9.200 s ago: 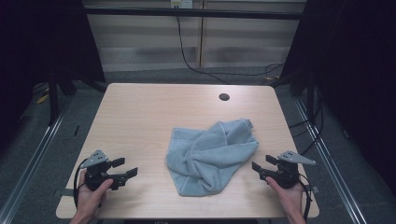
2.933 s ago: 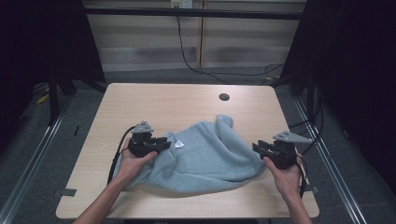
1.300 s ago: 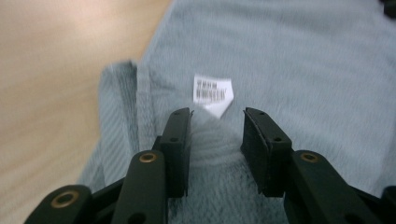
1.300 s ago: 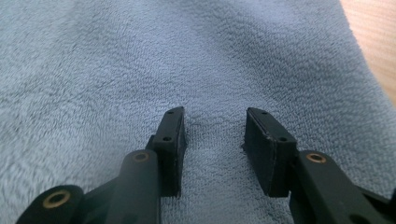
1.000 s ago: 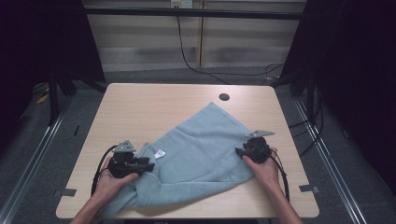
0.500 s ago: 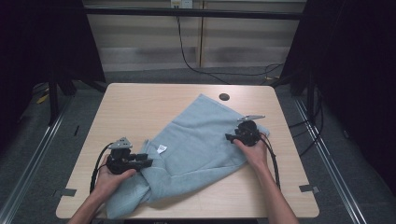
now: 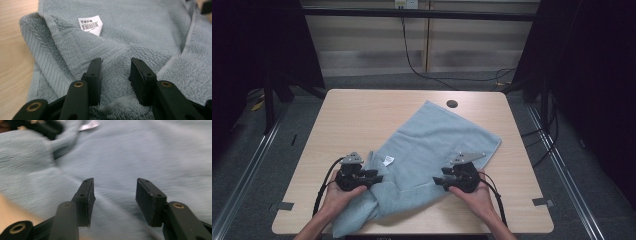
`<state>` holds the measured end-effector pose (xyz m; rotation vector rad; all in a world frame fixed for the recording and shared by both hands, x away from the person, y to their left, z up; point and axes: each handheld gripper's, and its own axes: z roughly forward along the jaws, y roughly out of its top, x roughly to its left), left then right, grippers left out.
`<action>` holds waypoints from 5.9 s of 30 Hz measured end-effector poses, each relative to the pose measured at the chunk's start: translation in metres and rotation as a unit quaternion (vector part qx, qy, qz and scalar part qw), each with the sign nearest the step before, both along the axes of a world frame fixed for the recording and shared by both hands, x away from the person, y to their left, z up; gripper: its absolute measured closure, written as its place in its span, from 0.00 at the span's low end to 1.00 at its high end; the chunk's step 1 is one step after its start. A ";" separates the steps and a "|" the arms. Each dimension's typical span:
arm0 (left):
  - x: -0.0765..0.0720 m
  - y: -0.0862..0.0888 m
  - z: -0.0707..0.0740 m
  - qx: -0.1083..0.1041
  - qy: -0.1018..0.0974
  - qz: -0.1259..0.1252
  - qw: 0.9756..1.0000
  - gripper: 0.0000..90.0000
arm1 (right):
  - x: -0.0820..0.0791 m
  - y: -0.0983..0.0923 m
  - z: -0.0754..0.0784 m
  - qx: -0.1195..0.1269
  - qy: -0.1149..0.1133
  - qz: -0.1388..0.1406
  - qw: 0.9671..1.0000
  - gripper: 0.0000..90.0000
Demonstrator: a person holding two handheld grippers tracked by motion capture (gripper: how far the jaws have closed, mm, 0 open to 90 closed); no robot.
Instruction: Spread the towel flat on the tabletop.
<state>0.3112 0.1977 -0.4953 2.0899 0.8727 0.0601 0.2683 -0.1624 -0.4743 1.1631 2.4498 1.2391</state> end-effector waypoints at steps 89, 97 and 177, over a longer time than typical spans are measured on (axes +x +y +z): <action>-0.020 0.004 0.034 -0.071 -0.020 -0.086 0.994 0.99 | 0.027 -0.025 -0.010 -0.060 -0.029 -0.033 0.997 0.98; -0.055 0.015 0.053 -0.098 -0.039 -0.115 0.988 0.99 | -0.036 -0.056 0.047 0.057 -0.069 -0.010 0.996 0.99; -0.031 -0.002 -0.006 0.033 -0.028 -0.052 0.998 0.78 | -0.097 -0.070 0.002 -0.037 -0.019 -0.026 0.999 0.98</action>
